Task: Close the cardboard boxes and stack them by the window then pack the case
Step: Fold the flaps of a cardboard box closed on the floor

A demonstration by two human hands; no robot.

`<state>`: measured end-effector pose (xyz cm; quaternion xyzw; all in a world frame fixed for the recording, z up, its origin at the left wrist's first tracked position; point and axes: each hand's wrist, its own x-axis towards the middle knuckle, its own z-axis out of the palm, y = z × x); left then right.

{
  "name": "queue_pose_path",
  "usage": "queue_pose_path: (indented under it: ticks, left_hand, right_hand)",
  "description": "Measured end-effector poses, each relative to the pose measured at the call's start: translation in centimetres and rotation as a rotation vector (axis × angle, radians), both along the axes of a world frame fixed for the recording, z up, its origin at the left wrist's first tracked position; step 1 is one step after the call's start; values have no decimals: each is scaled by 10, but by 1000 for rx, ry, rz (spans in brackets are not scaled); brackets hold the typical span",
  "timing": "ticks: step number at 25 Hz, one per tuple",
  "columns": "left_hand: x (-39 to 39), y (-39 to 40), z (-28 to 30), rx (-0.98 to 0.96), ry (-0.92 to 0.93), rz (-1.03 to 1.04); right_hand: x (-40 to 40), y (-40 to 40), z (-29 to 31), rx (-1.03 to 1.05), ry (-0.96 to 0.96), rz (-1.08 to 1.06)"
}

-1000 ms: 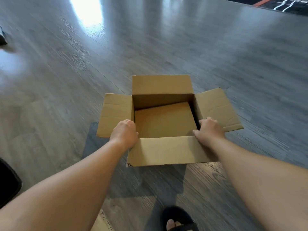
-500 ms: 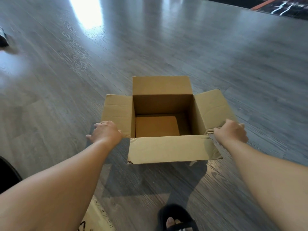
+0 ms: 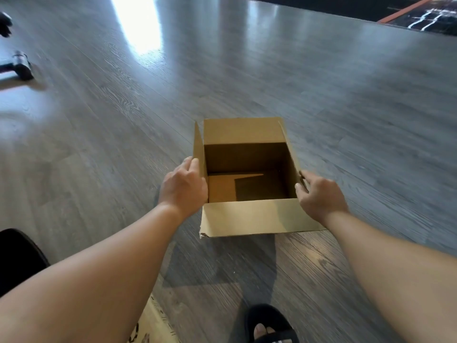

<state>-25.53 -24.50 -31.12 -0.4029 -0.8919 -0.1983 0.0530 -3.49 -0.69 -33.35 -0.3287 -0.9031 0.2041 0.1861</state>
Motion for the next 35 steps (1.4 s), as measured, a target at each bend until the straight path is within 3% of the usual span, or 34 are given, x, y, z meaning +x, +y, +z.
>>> queue_pose_path:
  ticks: [3, 8, 10, 13, 16, 20, 26, 29, 35]
  left_hand:
    - [7, 4, -11, -32, -208, -196]
    - [1, -5, -39, -327, -298, -214]
    - [-1, -9, -44, -484, -275, -239]
    - [-4, -10, -47, -552, -200, -248]
    - [-9, -12, -48, -516, -165, -273]
    - [-25, -16, -48, -461, -398, -305]
    - [-31, -13, -50, -320, -401, -303]
    - [-29, -5, -49, -189, -520, -90]
    - [-17, 12, -46, 5, -534, 117]
  right_hand:
    - [6, 6, -13, -163, -216, 15]
    - [11, 15, -25, -224, -481, 87]
    - [15, 20, -24, -254, -509, 105]
    - [17, 27, -20, -249, -513, 147]
    - [21, 32, -18, -268, -464, 132]
    - [23, 49, -9, -516, -315, 36]
    - [27, 52, -3, -846, -141, -121]
    - [25, 50, -11, -812, -82, -153]
    - [6, 45, -22, -649, 4, -252]
